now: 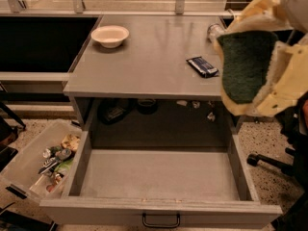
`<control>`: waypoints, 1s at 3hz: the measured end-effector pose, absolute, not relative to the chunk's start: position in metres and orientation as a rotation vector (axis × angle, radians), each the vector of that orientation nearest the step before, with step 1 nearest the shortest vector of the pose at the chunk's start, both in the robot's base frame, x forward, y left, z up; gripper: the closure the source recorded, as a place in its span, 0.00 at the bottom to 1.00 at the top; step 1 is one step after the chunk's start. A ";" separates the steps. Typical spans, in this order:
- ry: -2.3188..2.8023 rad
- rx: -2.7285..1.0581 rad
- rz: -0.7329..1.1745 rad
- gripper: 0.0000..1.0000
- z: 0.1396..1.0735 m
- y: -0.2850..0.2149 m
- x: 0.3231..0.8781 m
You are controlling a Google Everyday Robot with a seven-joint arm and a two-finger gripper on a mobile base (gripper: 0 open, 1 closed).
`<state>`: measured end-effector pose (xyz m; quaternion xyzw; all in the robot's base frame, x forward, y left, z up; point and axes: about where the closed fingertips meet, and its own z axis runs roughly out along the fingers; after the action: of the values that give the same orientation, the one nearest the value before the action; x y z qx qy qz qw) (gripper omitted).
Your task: Place sponge into top drawer
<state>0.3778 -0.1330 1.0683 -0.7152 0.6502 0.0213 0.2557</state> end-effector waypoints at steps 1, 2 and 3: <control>1.756 -1.882 0.060 1.00 1.067 -0.140 0.374; 1.766 -1.840 0.073 1.00 1.064 -0.149 0.367; 1.728 -1.757 0.200 1.00 1.021 -0.160 0.371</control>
Offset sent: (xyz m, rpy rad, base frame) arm -0.0156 -0.0386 -0.0263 0.1103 0.0245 -0.0773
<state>0.3713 -0.1599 1.0208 -0.6713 0.6601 0.0765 0.3284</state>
